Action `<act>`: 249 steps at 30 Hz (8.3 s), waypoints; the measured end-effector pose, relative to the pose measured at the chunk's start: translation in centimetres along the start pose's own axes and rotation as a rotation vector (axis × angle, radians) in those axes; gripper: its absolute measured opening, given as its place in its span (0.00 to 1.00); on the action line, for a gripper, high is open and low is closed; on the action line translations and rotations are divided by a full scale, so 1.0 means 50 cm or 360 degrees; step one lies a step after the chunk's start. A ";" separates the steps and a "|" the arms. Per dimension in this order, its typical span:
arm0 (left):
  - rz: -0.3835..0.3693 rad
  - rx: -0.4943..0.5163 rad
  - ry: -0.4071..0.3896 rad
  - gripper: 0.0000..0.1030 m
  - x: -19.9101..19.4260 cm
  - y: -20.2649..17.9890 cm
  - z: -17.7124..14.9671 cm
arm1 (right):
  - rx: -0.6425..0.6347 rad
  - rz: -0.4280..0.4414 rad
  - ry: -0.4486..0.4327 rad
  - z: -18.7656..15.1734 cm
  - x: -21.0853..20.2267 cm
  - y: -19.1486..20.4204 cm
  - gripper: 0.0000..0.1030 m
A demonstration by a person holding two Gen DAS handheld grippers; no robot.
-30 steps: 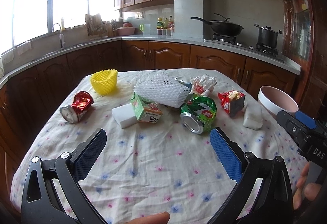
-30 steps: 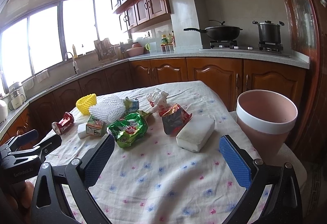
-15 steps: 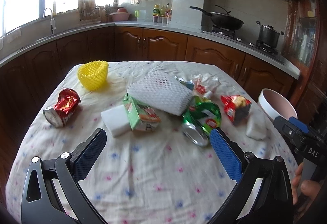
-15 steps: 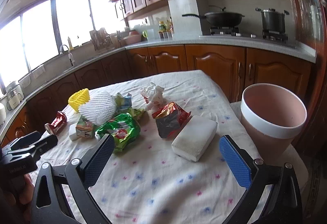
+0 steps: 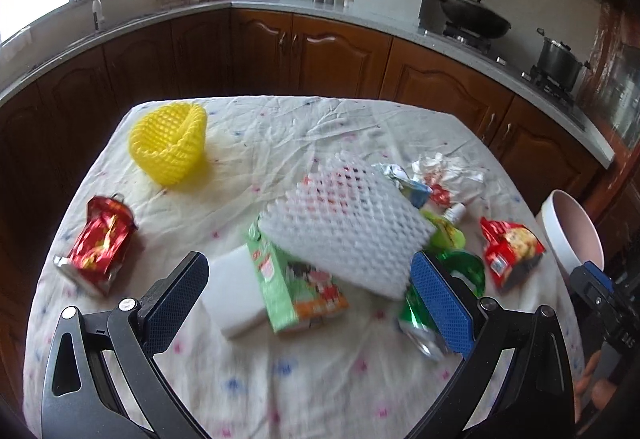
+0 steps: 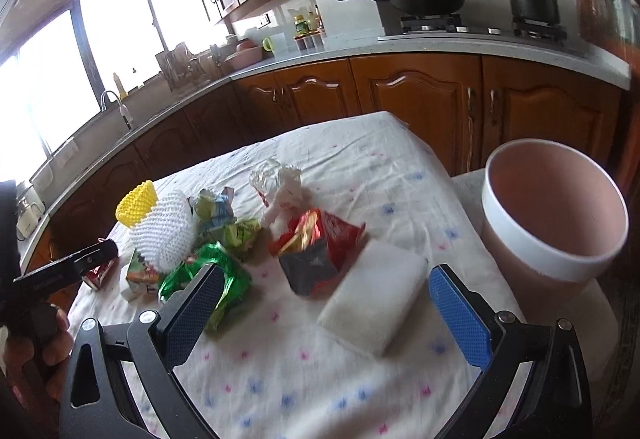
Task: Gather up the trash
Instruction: 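Grasp the white foam net with the left tool while the right tool grasps the red chip bag, then carry both items to the pink bucket and open both tools to drop them, then move both open tools back over the remaining trash on the table, then grasp the crumpled blue-white wrapper with the left tool while the right tool grasps crumpled paper, then carry both items over the pink bucket and open both tools to drop them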
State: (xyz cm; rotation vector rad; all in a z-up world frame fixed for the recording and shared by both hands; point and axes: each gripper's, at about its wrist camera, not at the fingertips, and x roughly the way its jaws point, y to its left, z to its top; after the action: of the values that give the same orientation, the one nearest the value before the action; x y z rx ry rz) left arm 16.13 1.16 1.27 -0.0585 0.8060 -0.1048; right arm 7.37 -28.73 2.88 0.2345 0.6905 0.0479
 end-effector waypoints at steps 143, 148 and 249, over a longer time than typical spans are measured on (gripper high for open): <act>-0.0405 0.0032 -0.0026 0.70 -0.015 -0.205 0.037 | 0.0317 0.0006 -0.0160 0.074 -0.063 -0.219 0.92; -0.0353 -0.0013 -0.0018 0.70 -0.005 -0.149 0.039 | 0.0261 0.0049 -0.0132 0.072 -0.046 -0.174 0.92; -0.0835 0.0522 0.0260 0.10 0.011 -0.580 0.026 | 0.0469 -0.0138 -0.0211 0.063 -0.144 -0.388 0.14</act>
State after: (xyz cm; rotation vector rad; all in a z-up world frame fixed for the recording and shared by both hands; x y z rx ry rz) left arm 15.36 -27.68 4.46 0.0509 0.9124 -0.7434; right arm 3.18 -49.10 5.27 0.4861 0.5732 -0.1524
